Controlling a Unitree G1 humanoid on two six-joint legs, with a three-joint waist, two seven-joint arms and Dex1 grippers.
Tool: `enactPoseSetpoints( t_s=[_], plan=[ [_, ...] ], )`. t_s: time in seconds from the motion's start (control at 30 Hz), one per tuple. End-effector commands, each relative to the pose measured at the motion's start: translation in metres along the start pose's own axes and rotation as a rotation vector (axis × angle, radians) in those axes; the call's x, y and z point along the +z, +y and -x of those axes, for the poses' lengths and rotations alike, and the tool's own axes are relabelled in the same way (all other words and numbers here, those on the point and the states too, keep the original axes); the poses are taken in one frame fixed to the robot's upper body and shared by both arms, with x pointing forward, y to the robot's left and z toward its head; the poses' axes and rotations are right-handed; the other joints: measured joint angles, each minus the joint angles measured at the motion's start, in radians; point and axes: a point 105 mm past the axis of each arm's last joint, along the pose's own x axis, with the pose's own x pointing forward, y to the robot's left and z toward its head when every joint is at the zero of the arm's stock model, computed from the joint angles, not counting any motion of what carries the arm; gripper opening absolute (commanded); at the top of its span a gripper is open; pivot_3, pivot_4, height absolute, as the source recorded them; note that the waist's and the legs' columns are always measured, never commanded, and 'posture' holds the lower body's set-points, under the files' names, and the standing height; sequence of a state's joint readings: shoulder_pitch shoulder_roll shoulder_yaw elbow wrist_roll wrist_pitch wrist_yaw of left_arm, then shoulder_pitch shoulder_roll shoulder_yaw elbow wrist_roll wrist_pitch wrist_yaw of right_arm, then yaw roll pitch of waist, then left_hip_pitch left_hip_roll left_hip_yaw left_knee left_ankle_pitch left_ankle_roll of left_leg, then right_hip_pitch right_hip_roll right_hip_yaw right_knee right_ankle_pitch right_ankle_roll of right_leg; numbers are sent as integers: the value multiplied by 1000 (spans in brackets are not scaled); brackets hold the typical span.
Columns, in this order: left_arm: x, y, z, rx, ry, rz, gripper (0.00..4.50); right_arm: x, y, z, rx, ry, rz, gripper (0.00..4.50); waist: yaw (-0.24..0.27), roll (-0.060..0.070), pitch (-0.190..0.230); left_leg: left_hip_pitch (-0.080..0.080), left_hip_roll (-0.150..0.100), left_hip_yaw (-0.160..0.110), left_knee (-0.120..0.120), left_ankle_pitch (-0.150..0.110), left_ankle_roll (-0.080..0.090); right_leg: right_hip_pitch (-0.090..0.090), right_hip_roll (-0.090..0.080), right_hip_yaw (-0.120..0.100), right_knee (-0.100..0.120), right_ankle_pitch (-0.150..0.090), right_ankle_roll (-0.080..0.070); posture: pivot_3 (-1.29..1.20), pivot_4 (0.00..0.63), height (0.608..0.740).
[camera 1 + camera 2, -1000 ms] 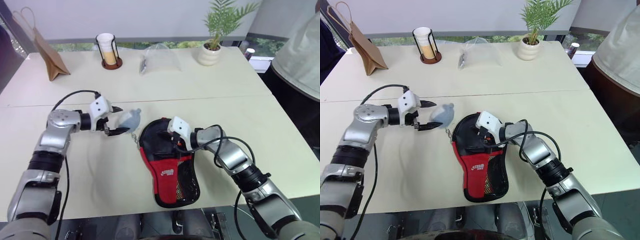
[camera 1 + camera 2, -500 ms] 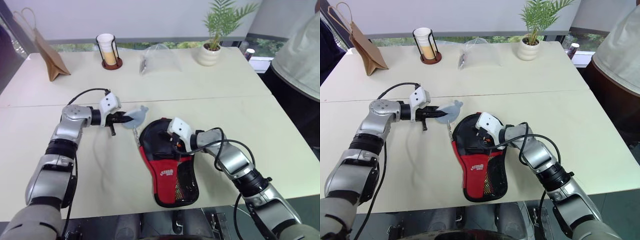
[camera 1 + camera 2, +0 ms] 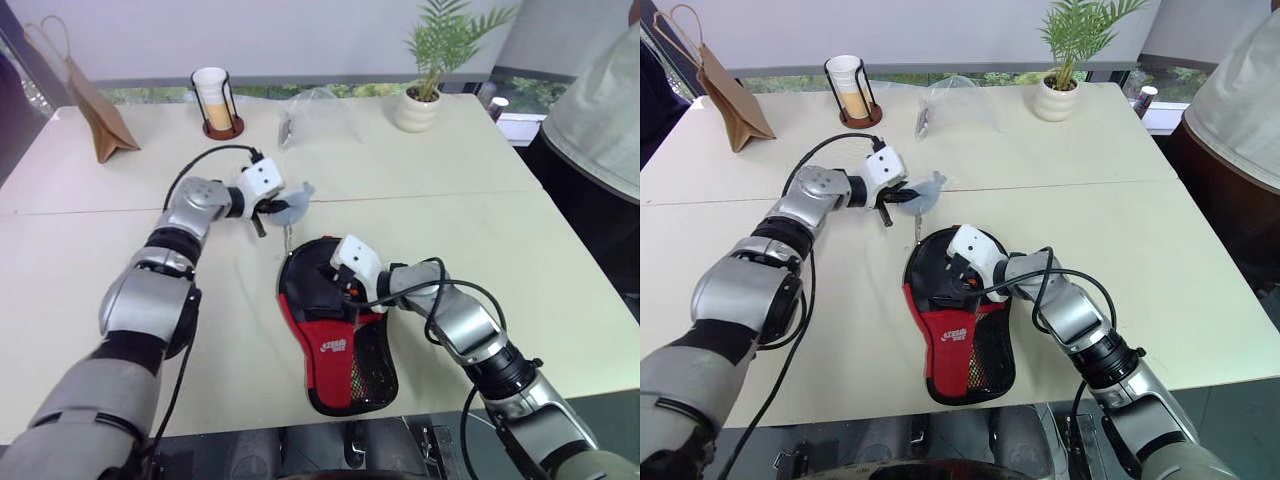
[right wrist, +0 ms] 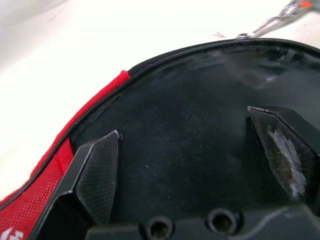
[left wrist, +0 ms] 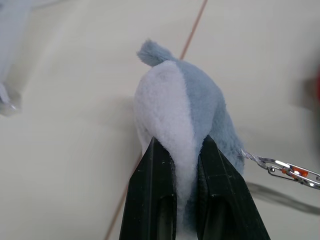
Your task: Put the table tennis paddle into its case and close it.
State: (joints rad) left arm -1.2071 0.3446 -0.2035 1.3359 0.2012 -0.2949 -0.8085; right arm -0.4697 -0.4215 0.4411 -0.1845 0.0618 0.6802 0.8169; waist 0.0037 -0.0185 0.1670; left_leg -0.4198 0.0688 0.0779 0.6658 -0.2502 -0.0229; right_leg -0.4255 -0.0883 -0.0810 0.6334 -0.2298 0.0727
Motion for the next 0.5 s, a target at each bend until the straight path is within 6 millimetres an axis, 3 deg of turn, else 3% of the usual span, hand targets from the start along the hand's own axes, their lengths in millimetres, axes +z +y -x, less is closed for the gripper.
enactPoseSetpoints(
  t_s=[0.03, 0.2, 0.5],
  plan=[
    [38, 18, -6, 103, -70, -79, 52, -45, 26, -11, 67, 170, -103, 4500, 0, 0, 0, 0, 0, 0, 0, 0, 0, 0, 0, 0, 0, 0, 0, 0, 150, 740],
    [79, 9, -29, 148, -153, -96, 52, -46, 36, -10, 70, 176, -119, 4500, 3, 0, 0, 0, 0, 0, 0, 0, 0, 0, 0, 0, -1, 0, 0, 0, 150, 740],
    [127, -25, -56, 91, -273, -81, 52, -43, 52, -13, 63, 174, -156, 4500, 8, 0, 0, -1, 0, 0, 0, 0, 0, -1, 0, 0, -1, 0, 0, 0, 150, 740]
  ],
)
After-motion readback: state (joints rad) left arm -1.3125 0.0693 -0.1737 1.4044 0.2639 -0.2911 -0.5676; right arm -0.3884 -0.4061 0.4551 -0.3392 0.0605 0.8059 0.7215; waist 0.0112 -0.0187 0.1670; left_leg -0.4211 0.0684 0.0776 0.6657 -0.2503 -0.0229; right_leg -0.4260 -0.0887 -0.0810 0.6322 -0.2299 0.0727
